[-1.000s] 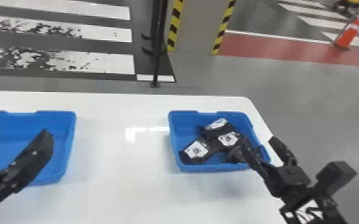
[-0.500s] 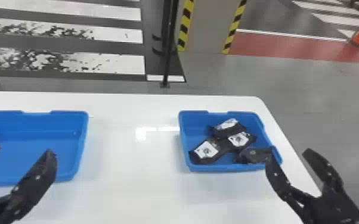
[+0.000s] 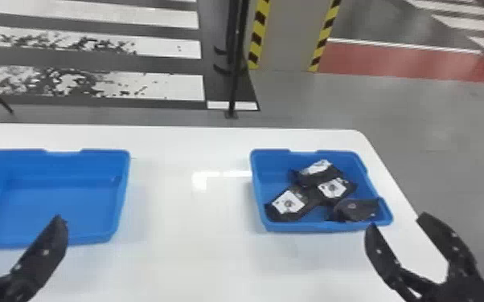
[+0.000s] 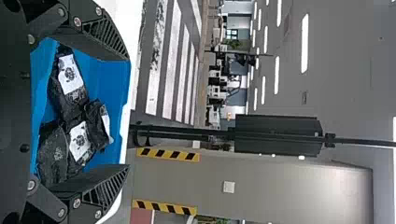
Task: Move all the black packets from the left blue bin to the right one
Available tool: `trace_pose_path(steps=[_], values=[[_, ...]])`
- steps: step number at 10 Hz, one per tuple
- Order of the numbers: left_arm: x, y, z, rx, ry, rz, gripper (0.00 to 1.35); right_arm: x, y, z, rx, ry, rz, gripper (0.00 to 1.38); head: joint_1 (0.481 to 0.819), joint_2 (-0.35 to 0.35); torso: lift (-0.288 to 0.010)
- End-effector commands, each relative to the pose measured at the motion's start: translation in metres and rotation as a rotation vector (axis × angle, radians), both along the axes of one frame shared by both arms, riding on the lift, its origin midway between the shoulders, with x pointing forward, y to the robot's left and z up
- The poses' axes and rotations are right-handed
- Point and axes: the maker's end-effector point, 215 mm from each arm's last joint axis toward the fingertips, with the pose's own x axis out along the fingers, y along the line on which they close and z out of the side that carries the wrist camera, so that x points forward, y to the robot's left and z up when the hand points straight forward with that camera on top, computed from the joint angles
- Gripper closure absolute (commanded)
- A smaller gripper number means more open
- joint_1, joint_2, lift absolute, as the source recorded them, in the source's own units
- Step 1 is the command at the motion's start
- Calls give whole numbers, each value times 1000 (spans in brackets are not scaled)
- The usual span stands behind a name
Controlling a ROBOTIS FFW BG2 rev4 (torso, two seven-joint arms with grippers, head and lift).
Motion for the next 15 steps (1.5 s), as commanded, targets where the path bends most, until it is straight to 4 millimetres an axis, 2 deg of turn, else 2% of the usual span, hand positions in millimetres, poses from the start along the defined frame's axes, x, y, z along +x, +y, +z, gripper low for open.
trace_pose_path(steps=[1,5,9,13,15], values=[[1,2,-3,12,8,2,137,1,2,6,0,-12,4,225,695,-158,-140],[2,16,-17,44,47,36,140,6,5,10,20,-28,6,225,695,-136,-140],[3,13,-16,39,45,32,140,8,7,1,36,-5,8,225,695,-118,-140],[5,11,-10,28,28,26,140,11,10,8,48,-22,13,226,695,-116,-140],[4,12,-13,21,40,29,140,13,11,10,57,-29,13,226,695,-117,-140]])
